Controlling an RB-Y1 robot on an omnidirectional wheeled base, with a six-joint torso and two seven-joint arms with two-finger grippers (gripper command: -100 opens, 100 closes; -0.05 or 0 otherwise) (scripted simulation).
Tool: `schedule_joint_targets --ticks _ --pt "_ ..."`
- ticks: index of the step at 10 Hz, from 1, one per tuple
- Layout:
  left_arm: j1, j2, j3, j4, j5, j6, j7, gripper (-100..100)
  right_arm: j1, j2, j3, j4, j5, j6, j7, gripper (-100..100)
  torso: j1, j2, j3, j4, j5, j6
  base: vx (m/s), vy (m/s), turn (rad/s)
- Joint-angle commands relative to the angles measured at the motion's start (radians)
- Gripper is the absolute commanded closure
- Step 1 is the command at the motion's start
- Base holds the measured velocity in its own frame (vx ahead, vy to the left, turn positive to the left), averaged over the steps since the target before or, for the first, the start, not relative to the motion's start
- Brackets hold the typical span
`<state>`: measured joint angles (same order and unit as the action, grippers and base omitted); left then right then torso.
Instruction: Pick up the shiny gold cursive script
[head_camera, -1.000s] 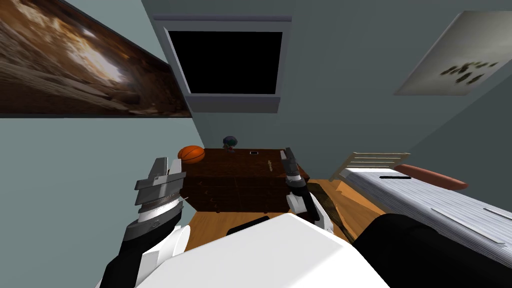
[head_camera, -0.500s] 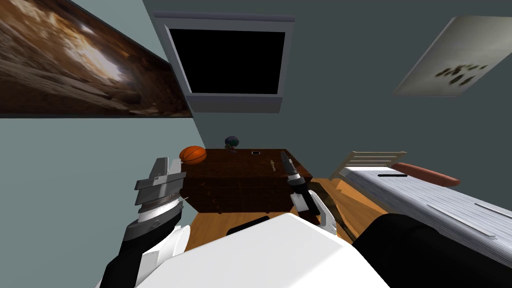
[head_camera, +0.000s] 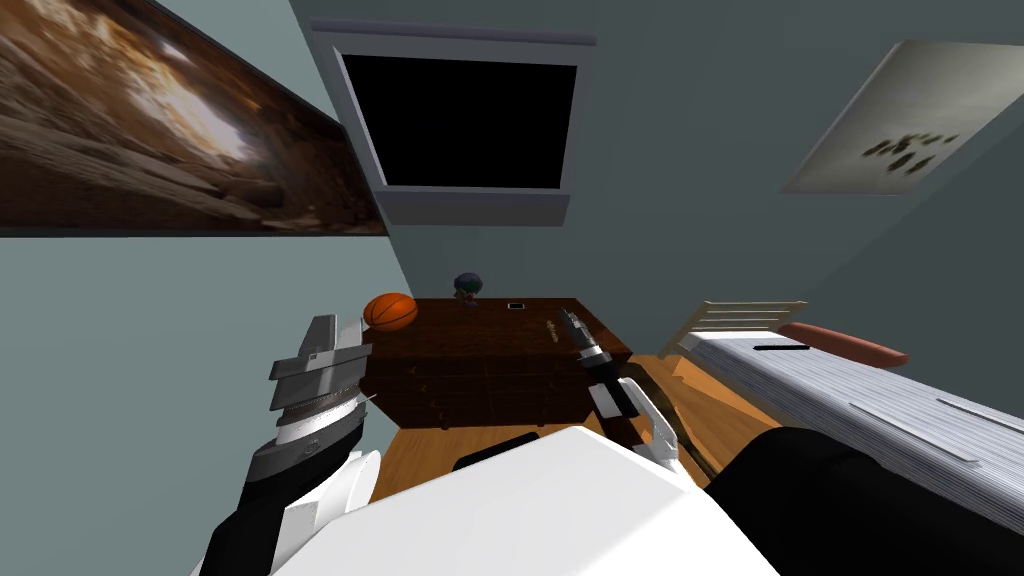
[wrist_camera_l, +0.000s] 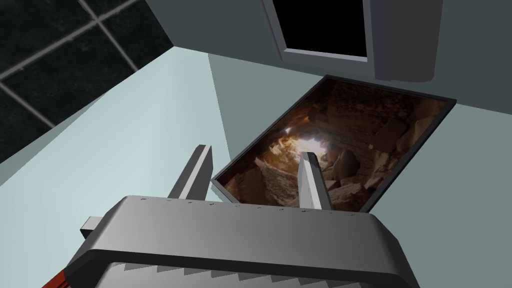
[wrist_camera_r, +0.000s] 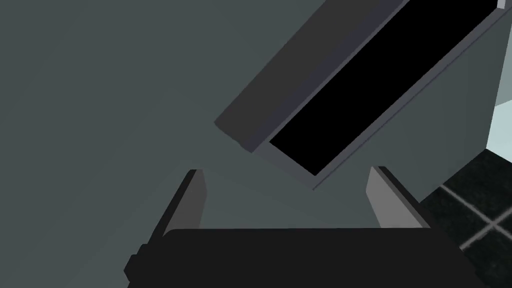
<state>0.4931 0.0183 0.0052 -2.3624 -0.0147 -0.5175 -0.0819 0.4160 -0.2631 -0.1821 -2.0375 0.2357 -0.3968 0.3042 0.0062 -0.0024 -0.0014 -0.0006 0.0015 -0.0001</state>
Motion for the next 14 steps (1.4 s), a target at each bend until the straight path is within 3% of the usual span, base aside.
schedule_joint_targets --ticks 1,3,4,8,9,13,14 --pt "0.000 0.000 0.000 0.000 0.000 0.000 0.000 0 -0.004 -0.010 -0.025 0.041 0.040 0.032 0.043 -100 0.000 0.000 0.000 0.000 0.000 0.000 0.035 0.099 -0.013" --pt "0.000 0.000 0.000 0.000 0.000 0.000 0.000 0 -0.018 -0.027 -0.058 0.096 0.082 0.076 0.088 -100 0.000 -0.001 0.000 0.000 0.000 0.000 0.033 0.100 0.004" --pt "0.000 0.000 0.000 0.000 0.000 0.000 0.000 0 -0.018 -0.027 -0.058 0.096 0.082 0.076 0.088 -100 0.000 0.000 0.000 0.000 0.000 0.000 0.010 0.070 0.003" --pt "0.000 0.000 0.000 0.000 0.000 0.000 0.000 0 -0.052 -0.058 -0.118 0.213 0.148 0.164 0.177 -100 -0.001 0.000 0.000 0.000 0.000 0.000 0.024 0.081 0.031" --pt "0.000 0.000 0.000 0.000 0.000 0.000 0.000 0 -0.052 -0.058 -0.118 0.216 0.148 0.164 0.177 -100 -0.001 0.000 0.000 0.000 0.000 0.000 0.028 0.055 0.020" --pt "0.000 0.000 0.000 0.000 0.000 0.000 0.000 0 -0.092 -0.084 -0.168 0.340 0.191 0.250 0.259 -100 -0.002 -0.001 0.000 0.000 0.000 0.000 0.035 0.067 0.061" --pt "0.000 0.000 0.000 0.000 0.000 0.000 0.000 0 -0.092 -0.084 -0.168 0.340 0.191 0.250 0.259 -100 -0.001 -0.001 0.000 0.000 0.000 0.000 0.017 0.057 0.021"
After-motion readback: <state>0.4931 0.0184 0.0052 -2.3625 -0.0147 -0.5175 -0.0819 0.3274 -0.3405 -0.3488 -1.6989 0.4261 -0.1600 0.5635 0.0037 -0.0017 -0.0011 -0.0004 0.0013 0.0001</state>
